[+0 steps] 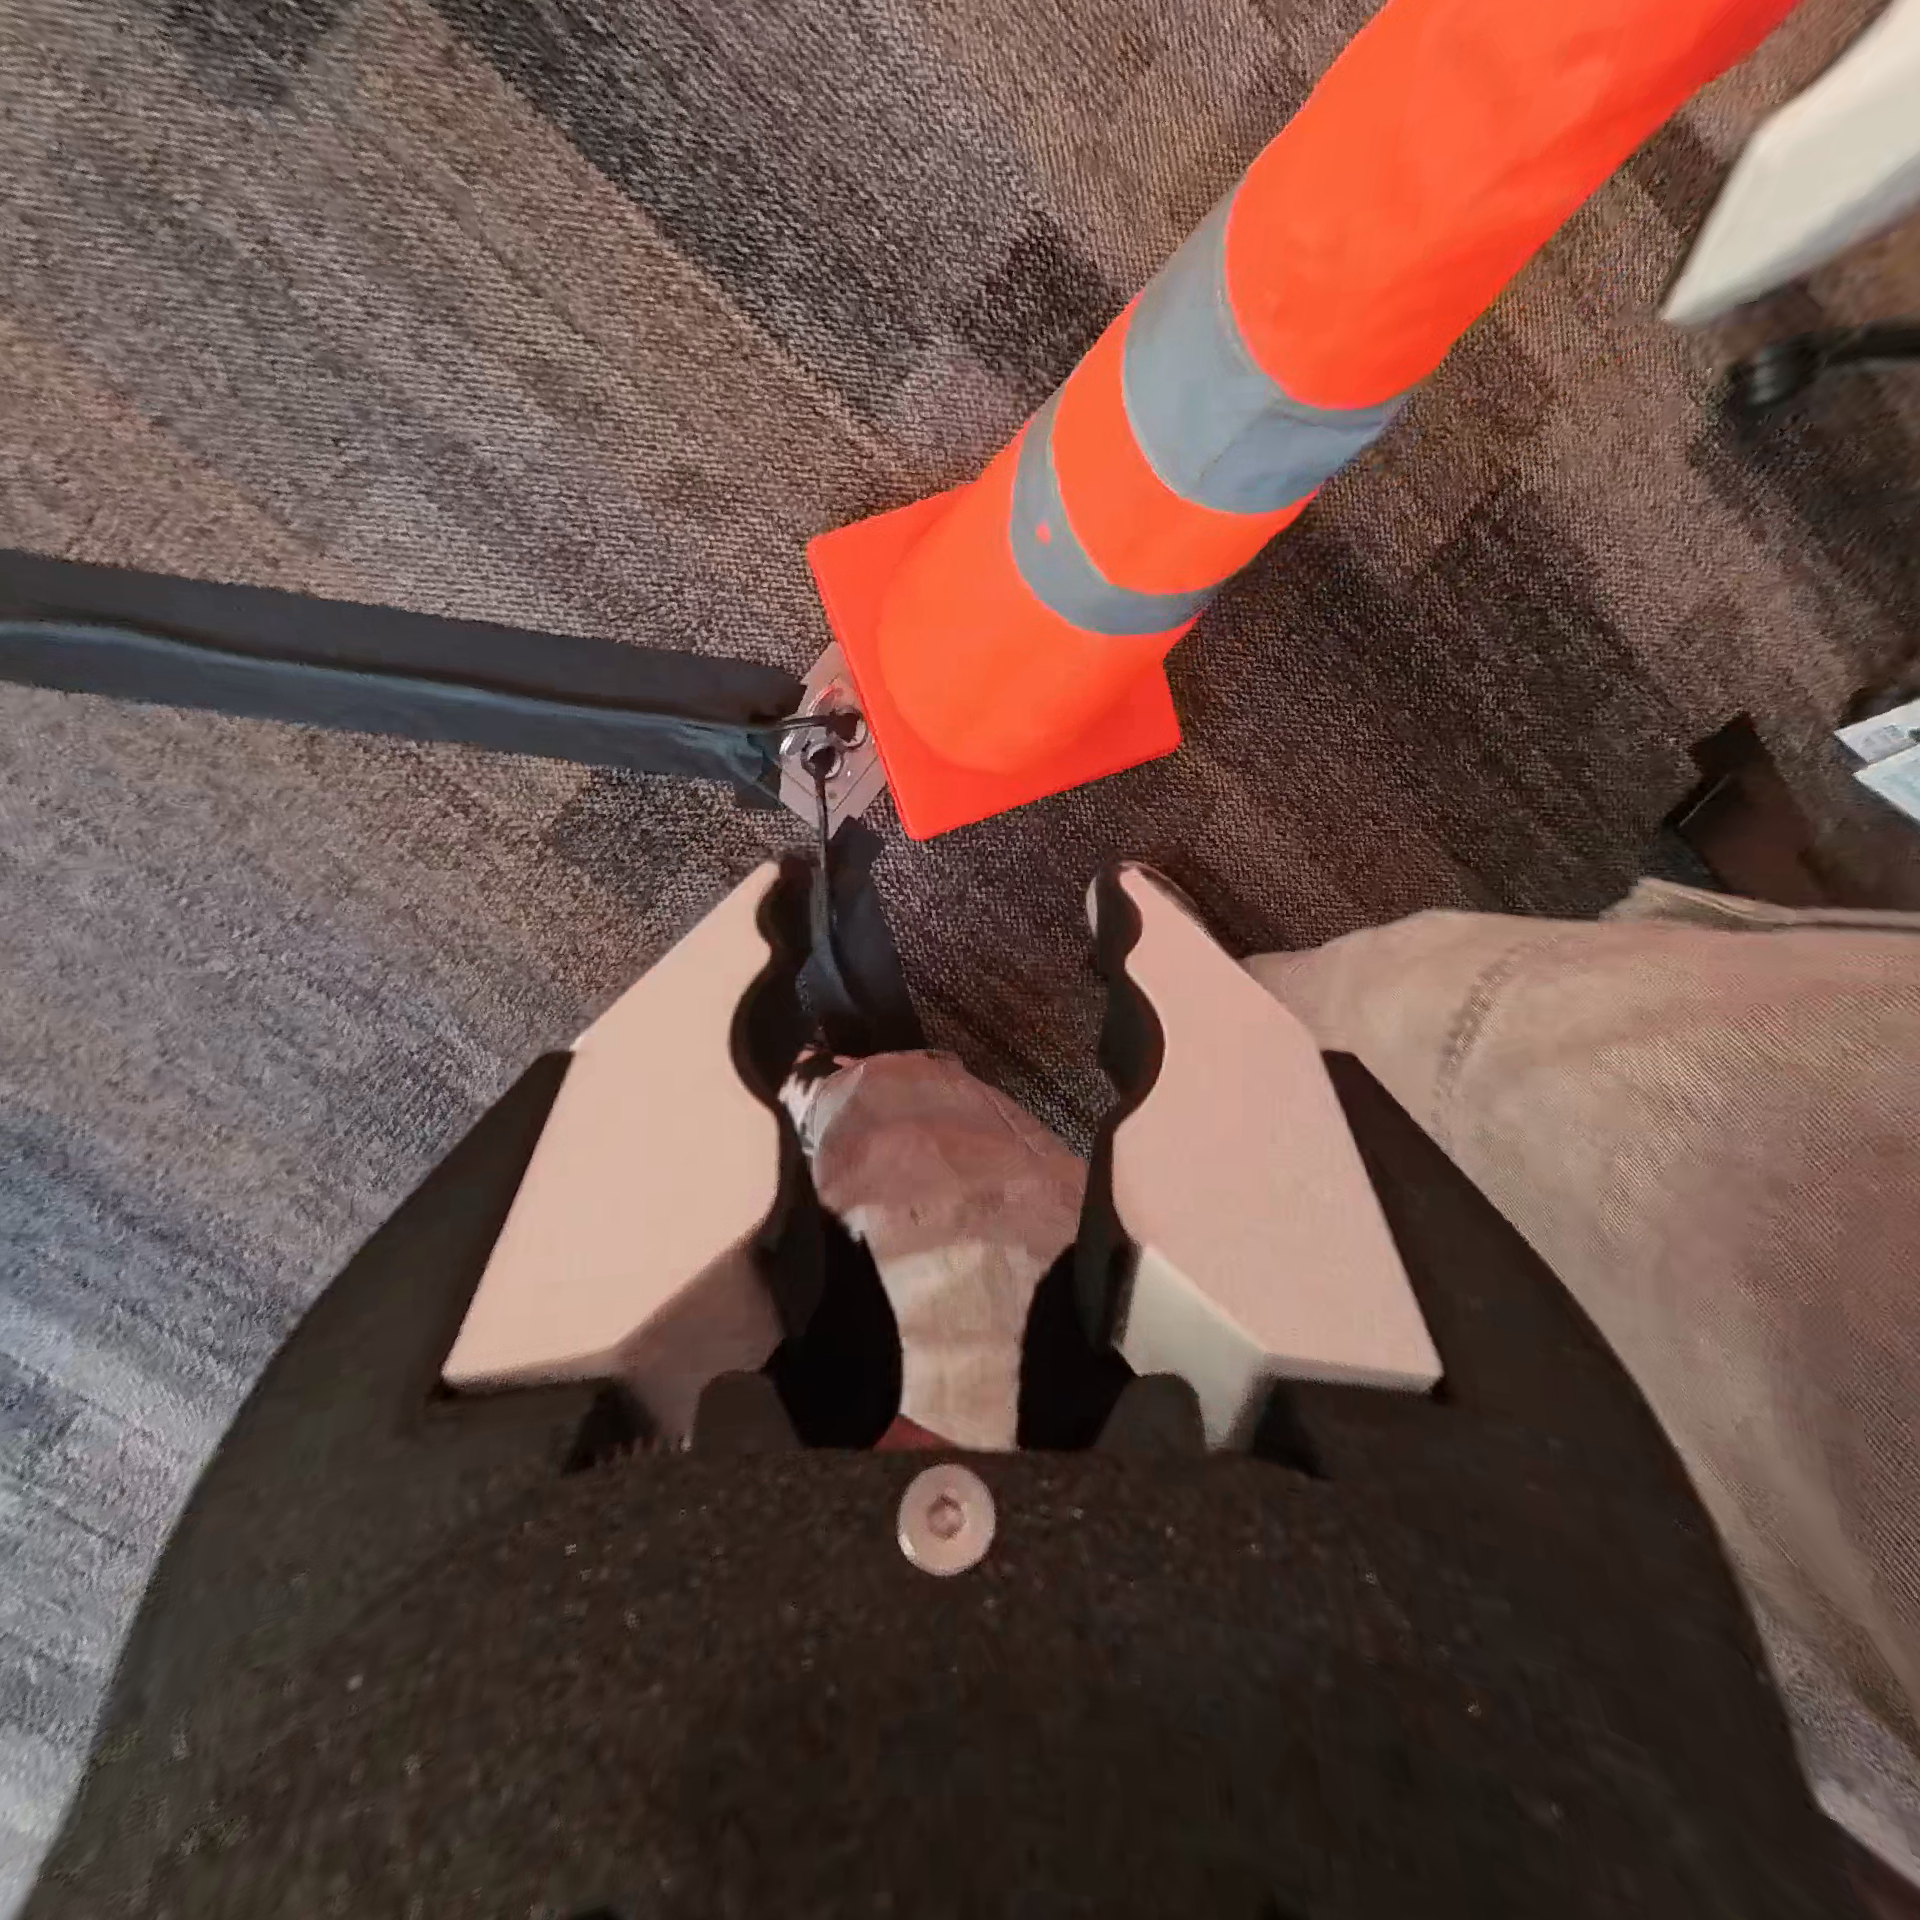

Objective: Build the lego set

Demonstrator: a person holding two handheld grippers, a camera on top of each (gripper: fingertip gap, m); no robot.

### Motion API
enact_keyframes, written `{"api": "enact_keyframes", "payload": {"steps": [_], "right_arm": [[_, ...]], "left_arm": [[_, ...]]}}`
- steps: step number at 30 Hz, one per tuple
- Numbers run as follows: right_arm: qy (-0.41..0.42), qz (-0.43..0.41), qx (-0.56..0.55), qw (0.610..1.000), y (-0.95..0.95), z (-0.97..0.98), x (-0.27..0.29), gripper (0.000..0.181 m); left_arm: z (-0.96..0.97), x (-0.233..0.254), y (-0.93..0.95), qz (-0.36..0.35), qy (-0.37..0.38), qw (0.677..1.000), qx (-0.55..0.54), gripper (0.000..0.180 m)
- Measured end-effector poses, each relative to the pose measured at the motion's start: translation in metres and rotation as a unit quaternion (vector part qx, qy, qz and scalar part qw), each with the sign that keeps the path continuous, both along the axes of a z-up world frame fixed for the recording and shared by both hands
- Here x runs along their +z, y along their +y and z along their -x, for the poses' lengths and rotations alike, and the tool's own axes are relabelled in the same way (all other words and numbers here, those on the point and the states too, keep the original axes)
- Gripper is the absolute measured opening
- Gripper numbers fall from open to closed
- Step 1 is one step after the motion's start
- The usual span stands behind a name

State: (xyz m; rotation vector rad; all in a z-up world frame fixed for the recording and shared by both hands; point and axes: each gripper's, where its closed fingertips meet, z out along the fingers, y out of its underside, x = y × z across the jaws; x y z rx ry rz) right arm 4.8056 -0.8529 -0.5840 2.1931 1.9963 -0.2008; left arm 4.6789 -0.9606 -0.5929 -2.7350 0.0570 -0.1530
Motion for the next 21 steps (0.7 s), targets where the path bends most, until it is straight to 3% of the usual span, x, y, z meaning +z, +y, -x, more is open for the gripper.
{"api": "enact_keyframes", "payload": {"steps": [10, 14, 18, 21], "right_arm": [[0.051, -0.074, -0.041, 0.995, 0.016, 0.042, 0.061, 0.053], [0.191, -0.063, -0.098, 0.975, 0.005, 0.105, 0.12, 0.052], [0.373, -0.03, -0.139, 0.917, -0.014, 0.195, 0.202, 0.051], [0.472, -0.029, -0.107, 0.875, -0.034, 0.266, 0.252, 0.053]], "left_arm": [[0.127, 0.13, -0.071, -0.067, 0.008, 0.989, 0.128, 0.052], [0.184, 0.171, -0.097, -0.108, -0.003, 0.976, 0.191, 0.051], [0.242, 0.208, -0.131, -0.146, -0.011, 0.957, 0.252, 0.051], [0.287, 0.229, -0.167, -0.167, -0.009, 0.941, 0.295, 0.051]]}}
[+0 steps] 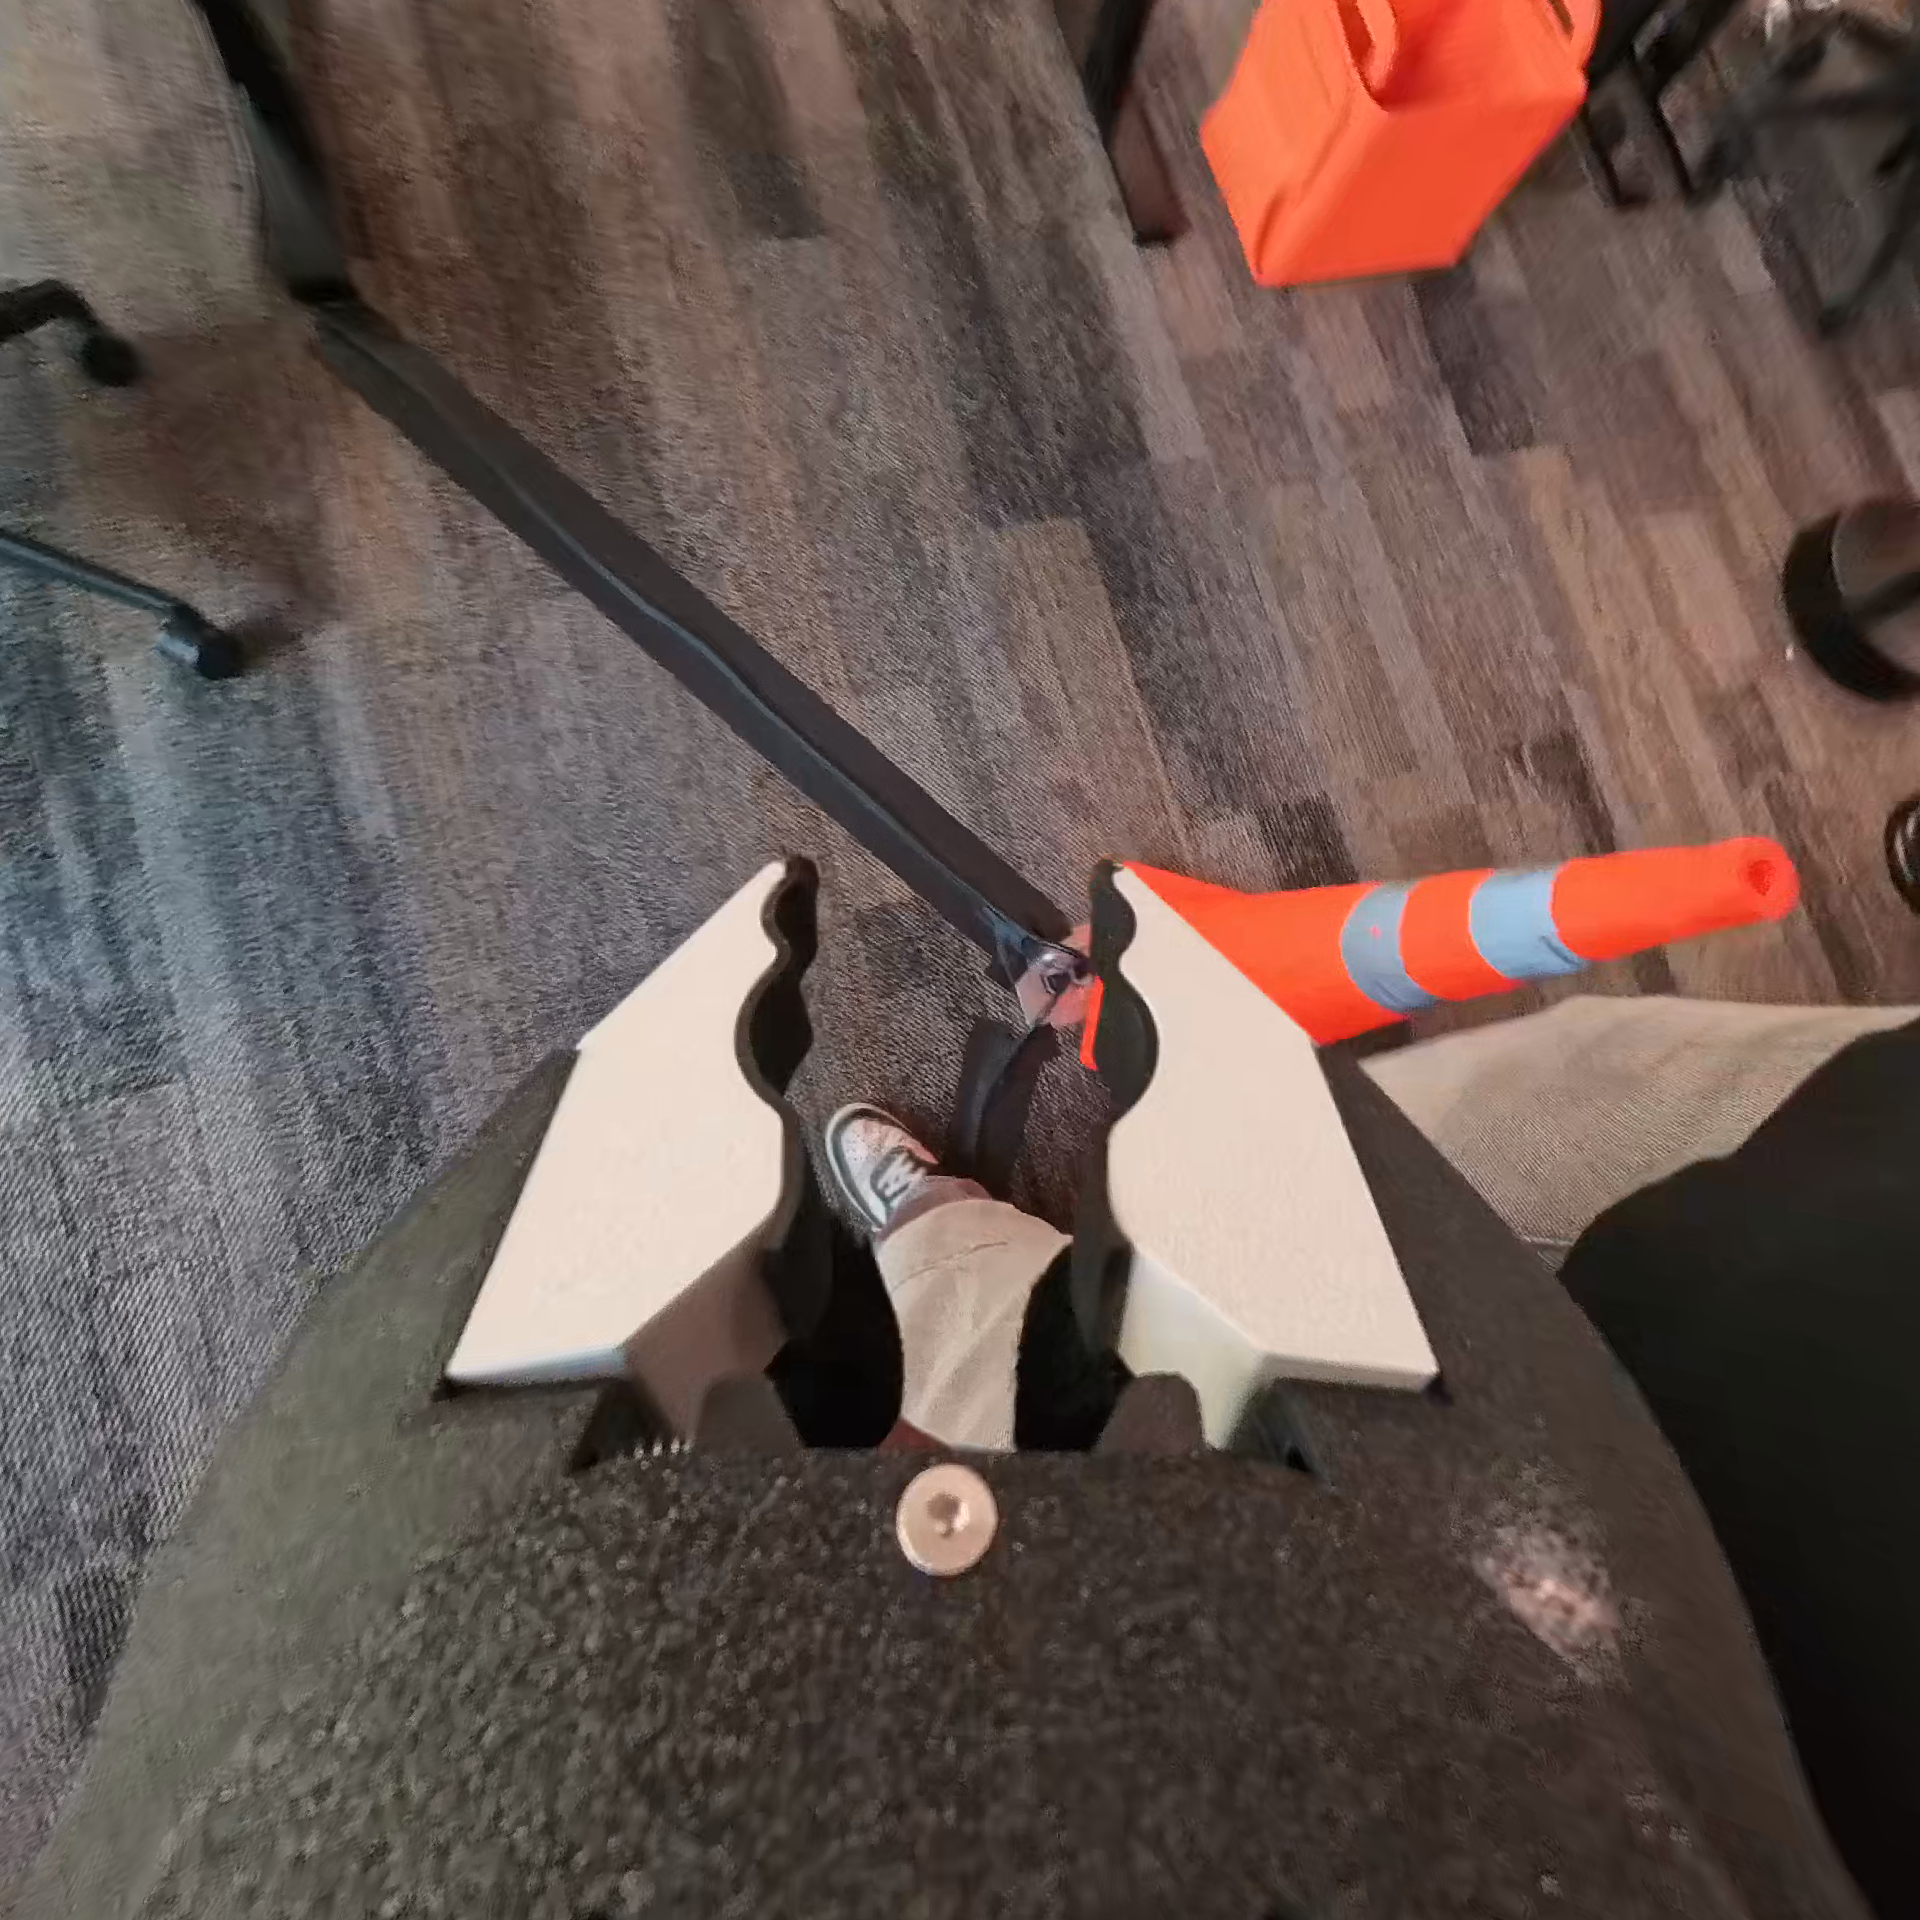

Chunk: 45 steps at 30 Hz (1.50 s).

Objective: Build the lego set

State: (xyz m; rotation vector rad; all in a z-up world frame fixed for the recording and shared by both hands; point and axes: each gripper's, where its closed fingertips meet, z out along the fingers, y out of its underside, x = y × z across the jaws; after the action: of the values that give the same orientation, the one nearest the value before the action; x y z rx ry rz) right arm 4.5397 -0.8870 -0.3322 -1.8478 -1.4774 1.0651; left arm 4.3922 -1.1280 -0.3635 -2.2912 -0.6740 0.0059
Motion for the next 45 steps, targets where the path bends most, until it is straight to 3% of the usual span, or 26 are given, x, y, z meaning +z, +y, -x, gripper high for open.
{"api": "enact_keyframes", "payload": {"steps": [8, 16, 21, 25, 33, 39, 45], "right_arm": [[0.036, -0.013, 0.15, 0.988, -0.085, 0.179, 0.035, 0.054], [0.028, -0.037, 0.319, 0.947, -0.157, 0.341, 0.028, 0.047], [0.036, -0.056, 0.378, 0.923, -0.183, 0.464, 0.021, 0.047], [0.039, -0.039, 0.425, 0.904, -0.222, 0.556, 0.032, 0.048], [0.077, -0.026, 0.565, 0.821, -0.368, 0.71, 0.062, 0.049], [0.085, -0.037, 0.631, 0.77, -0.512, 0.815, 0.053, 0.055], [0.091, 0.01, 0.616, 0.782, -0.654, 0.928, 0.091, 0.06]], "left_arm": [[0.115, 0.027, -0.117, -0.025, -0.001, 0.986, 0.163, 0.049], [0.221, 0.027, -0.198, -0.041, -0.018, 0.95, 0.309, 0.044], [0.311, 0.015, -0.223, -0.013, -0.023, 0.941, 0.338, 0.044], [0.388, 0.037, -0.248, 0.011, -0.005, 0.937, 0.35, 0.043], [0.518, 0.044, -0.338, -0.008, -0.002, 0.894, 0.448, 0.04], [0.631, 0.018, -0.428, -0.016, 0.007, 0.891, 0.454, 0.04], [0.749, 0.032, -0.543, -0.026, 0.01, 0.889, 0.458, 0.04]]}}
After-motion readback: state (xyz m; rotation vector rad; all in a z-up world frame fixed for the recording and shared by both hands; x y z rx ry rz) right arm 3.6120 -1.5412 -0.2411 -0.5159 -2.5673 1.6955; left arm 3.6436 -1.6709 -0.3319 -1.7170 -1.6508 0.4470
